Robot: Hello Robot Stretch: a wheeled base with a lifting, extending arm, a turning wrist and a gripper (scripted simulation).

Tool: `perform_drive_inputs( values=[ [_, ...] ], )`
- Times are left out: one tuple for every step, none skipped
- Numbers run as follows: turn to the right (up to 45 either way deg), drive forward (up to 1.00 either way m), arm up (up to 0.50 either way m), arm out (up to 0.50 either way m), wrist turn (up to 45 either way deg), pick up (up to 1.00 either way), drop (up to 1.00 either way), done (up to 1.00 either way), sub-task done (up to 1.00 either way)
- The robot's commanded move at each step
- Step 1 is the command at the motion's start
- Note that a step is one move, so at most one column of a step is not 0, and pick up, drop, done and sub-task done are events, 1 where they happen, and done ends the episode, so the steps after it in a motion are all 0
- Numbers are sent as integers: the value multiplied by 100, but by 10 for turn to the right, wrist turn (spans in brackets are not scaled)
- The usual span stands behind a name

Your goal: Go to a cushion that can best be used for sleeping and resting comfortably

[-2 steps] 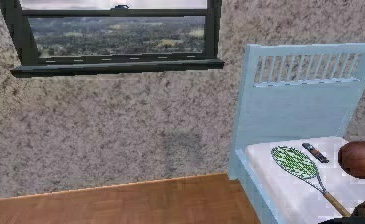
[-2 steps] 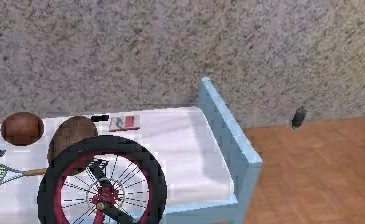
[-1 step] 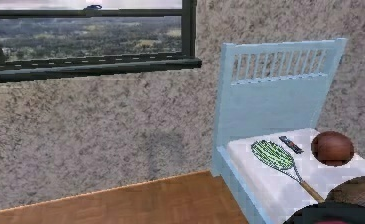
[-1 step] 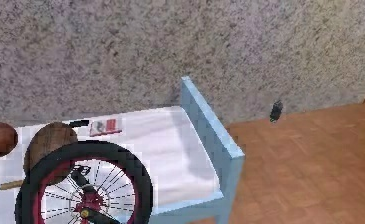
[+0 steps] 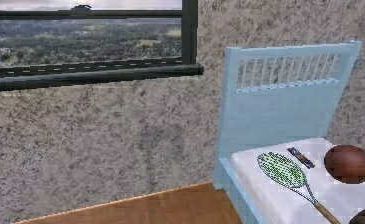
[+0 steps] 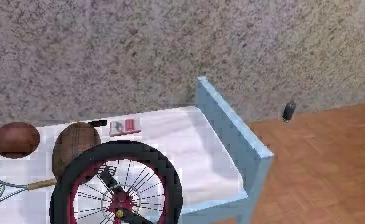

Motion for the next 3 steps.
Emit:
perform_drive_inputs(
  values=[
    [450,0,0,0,0,0,0,0,0],
    [120,0,0,0,0,0,0,0,0],
    [0,0,0,0,0,0,0,100,0]
  ],
)
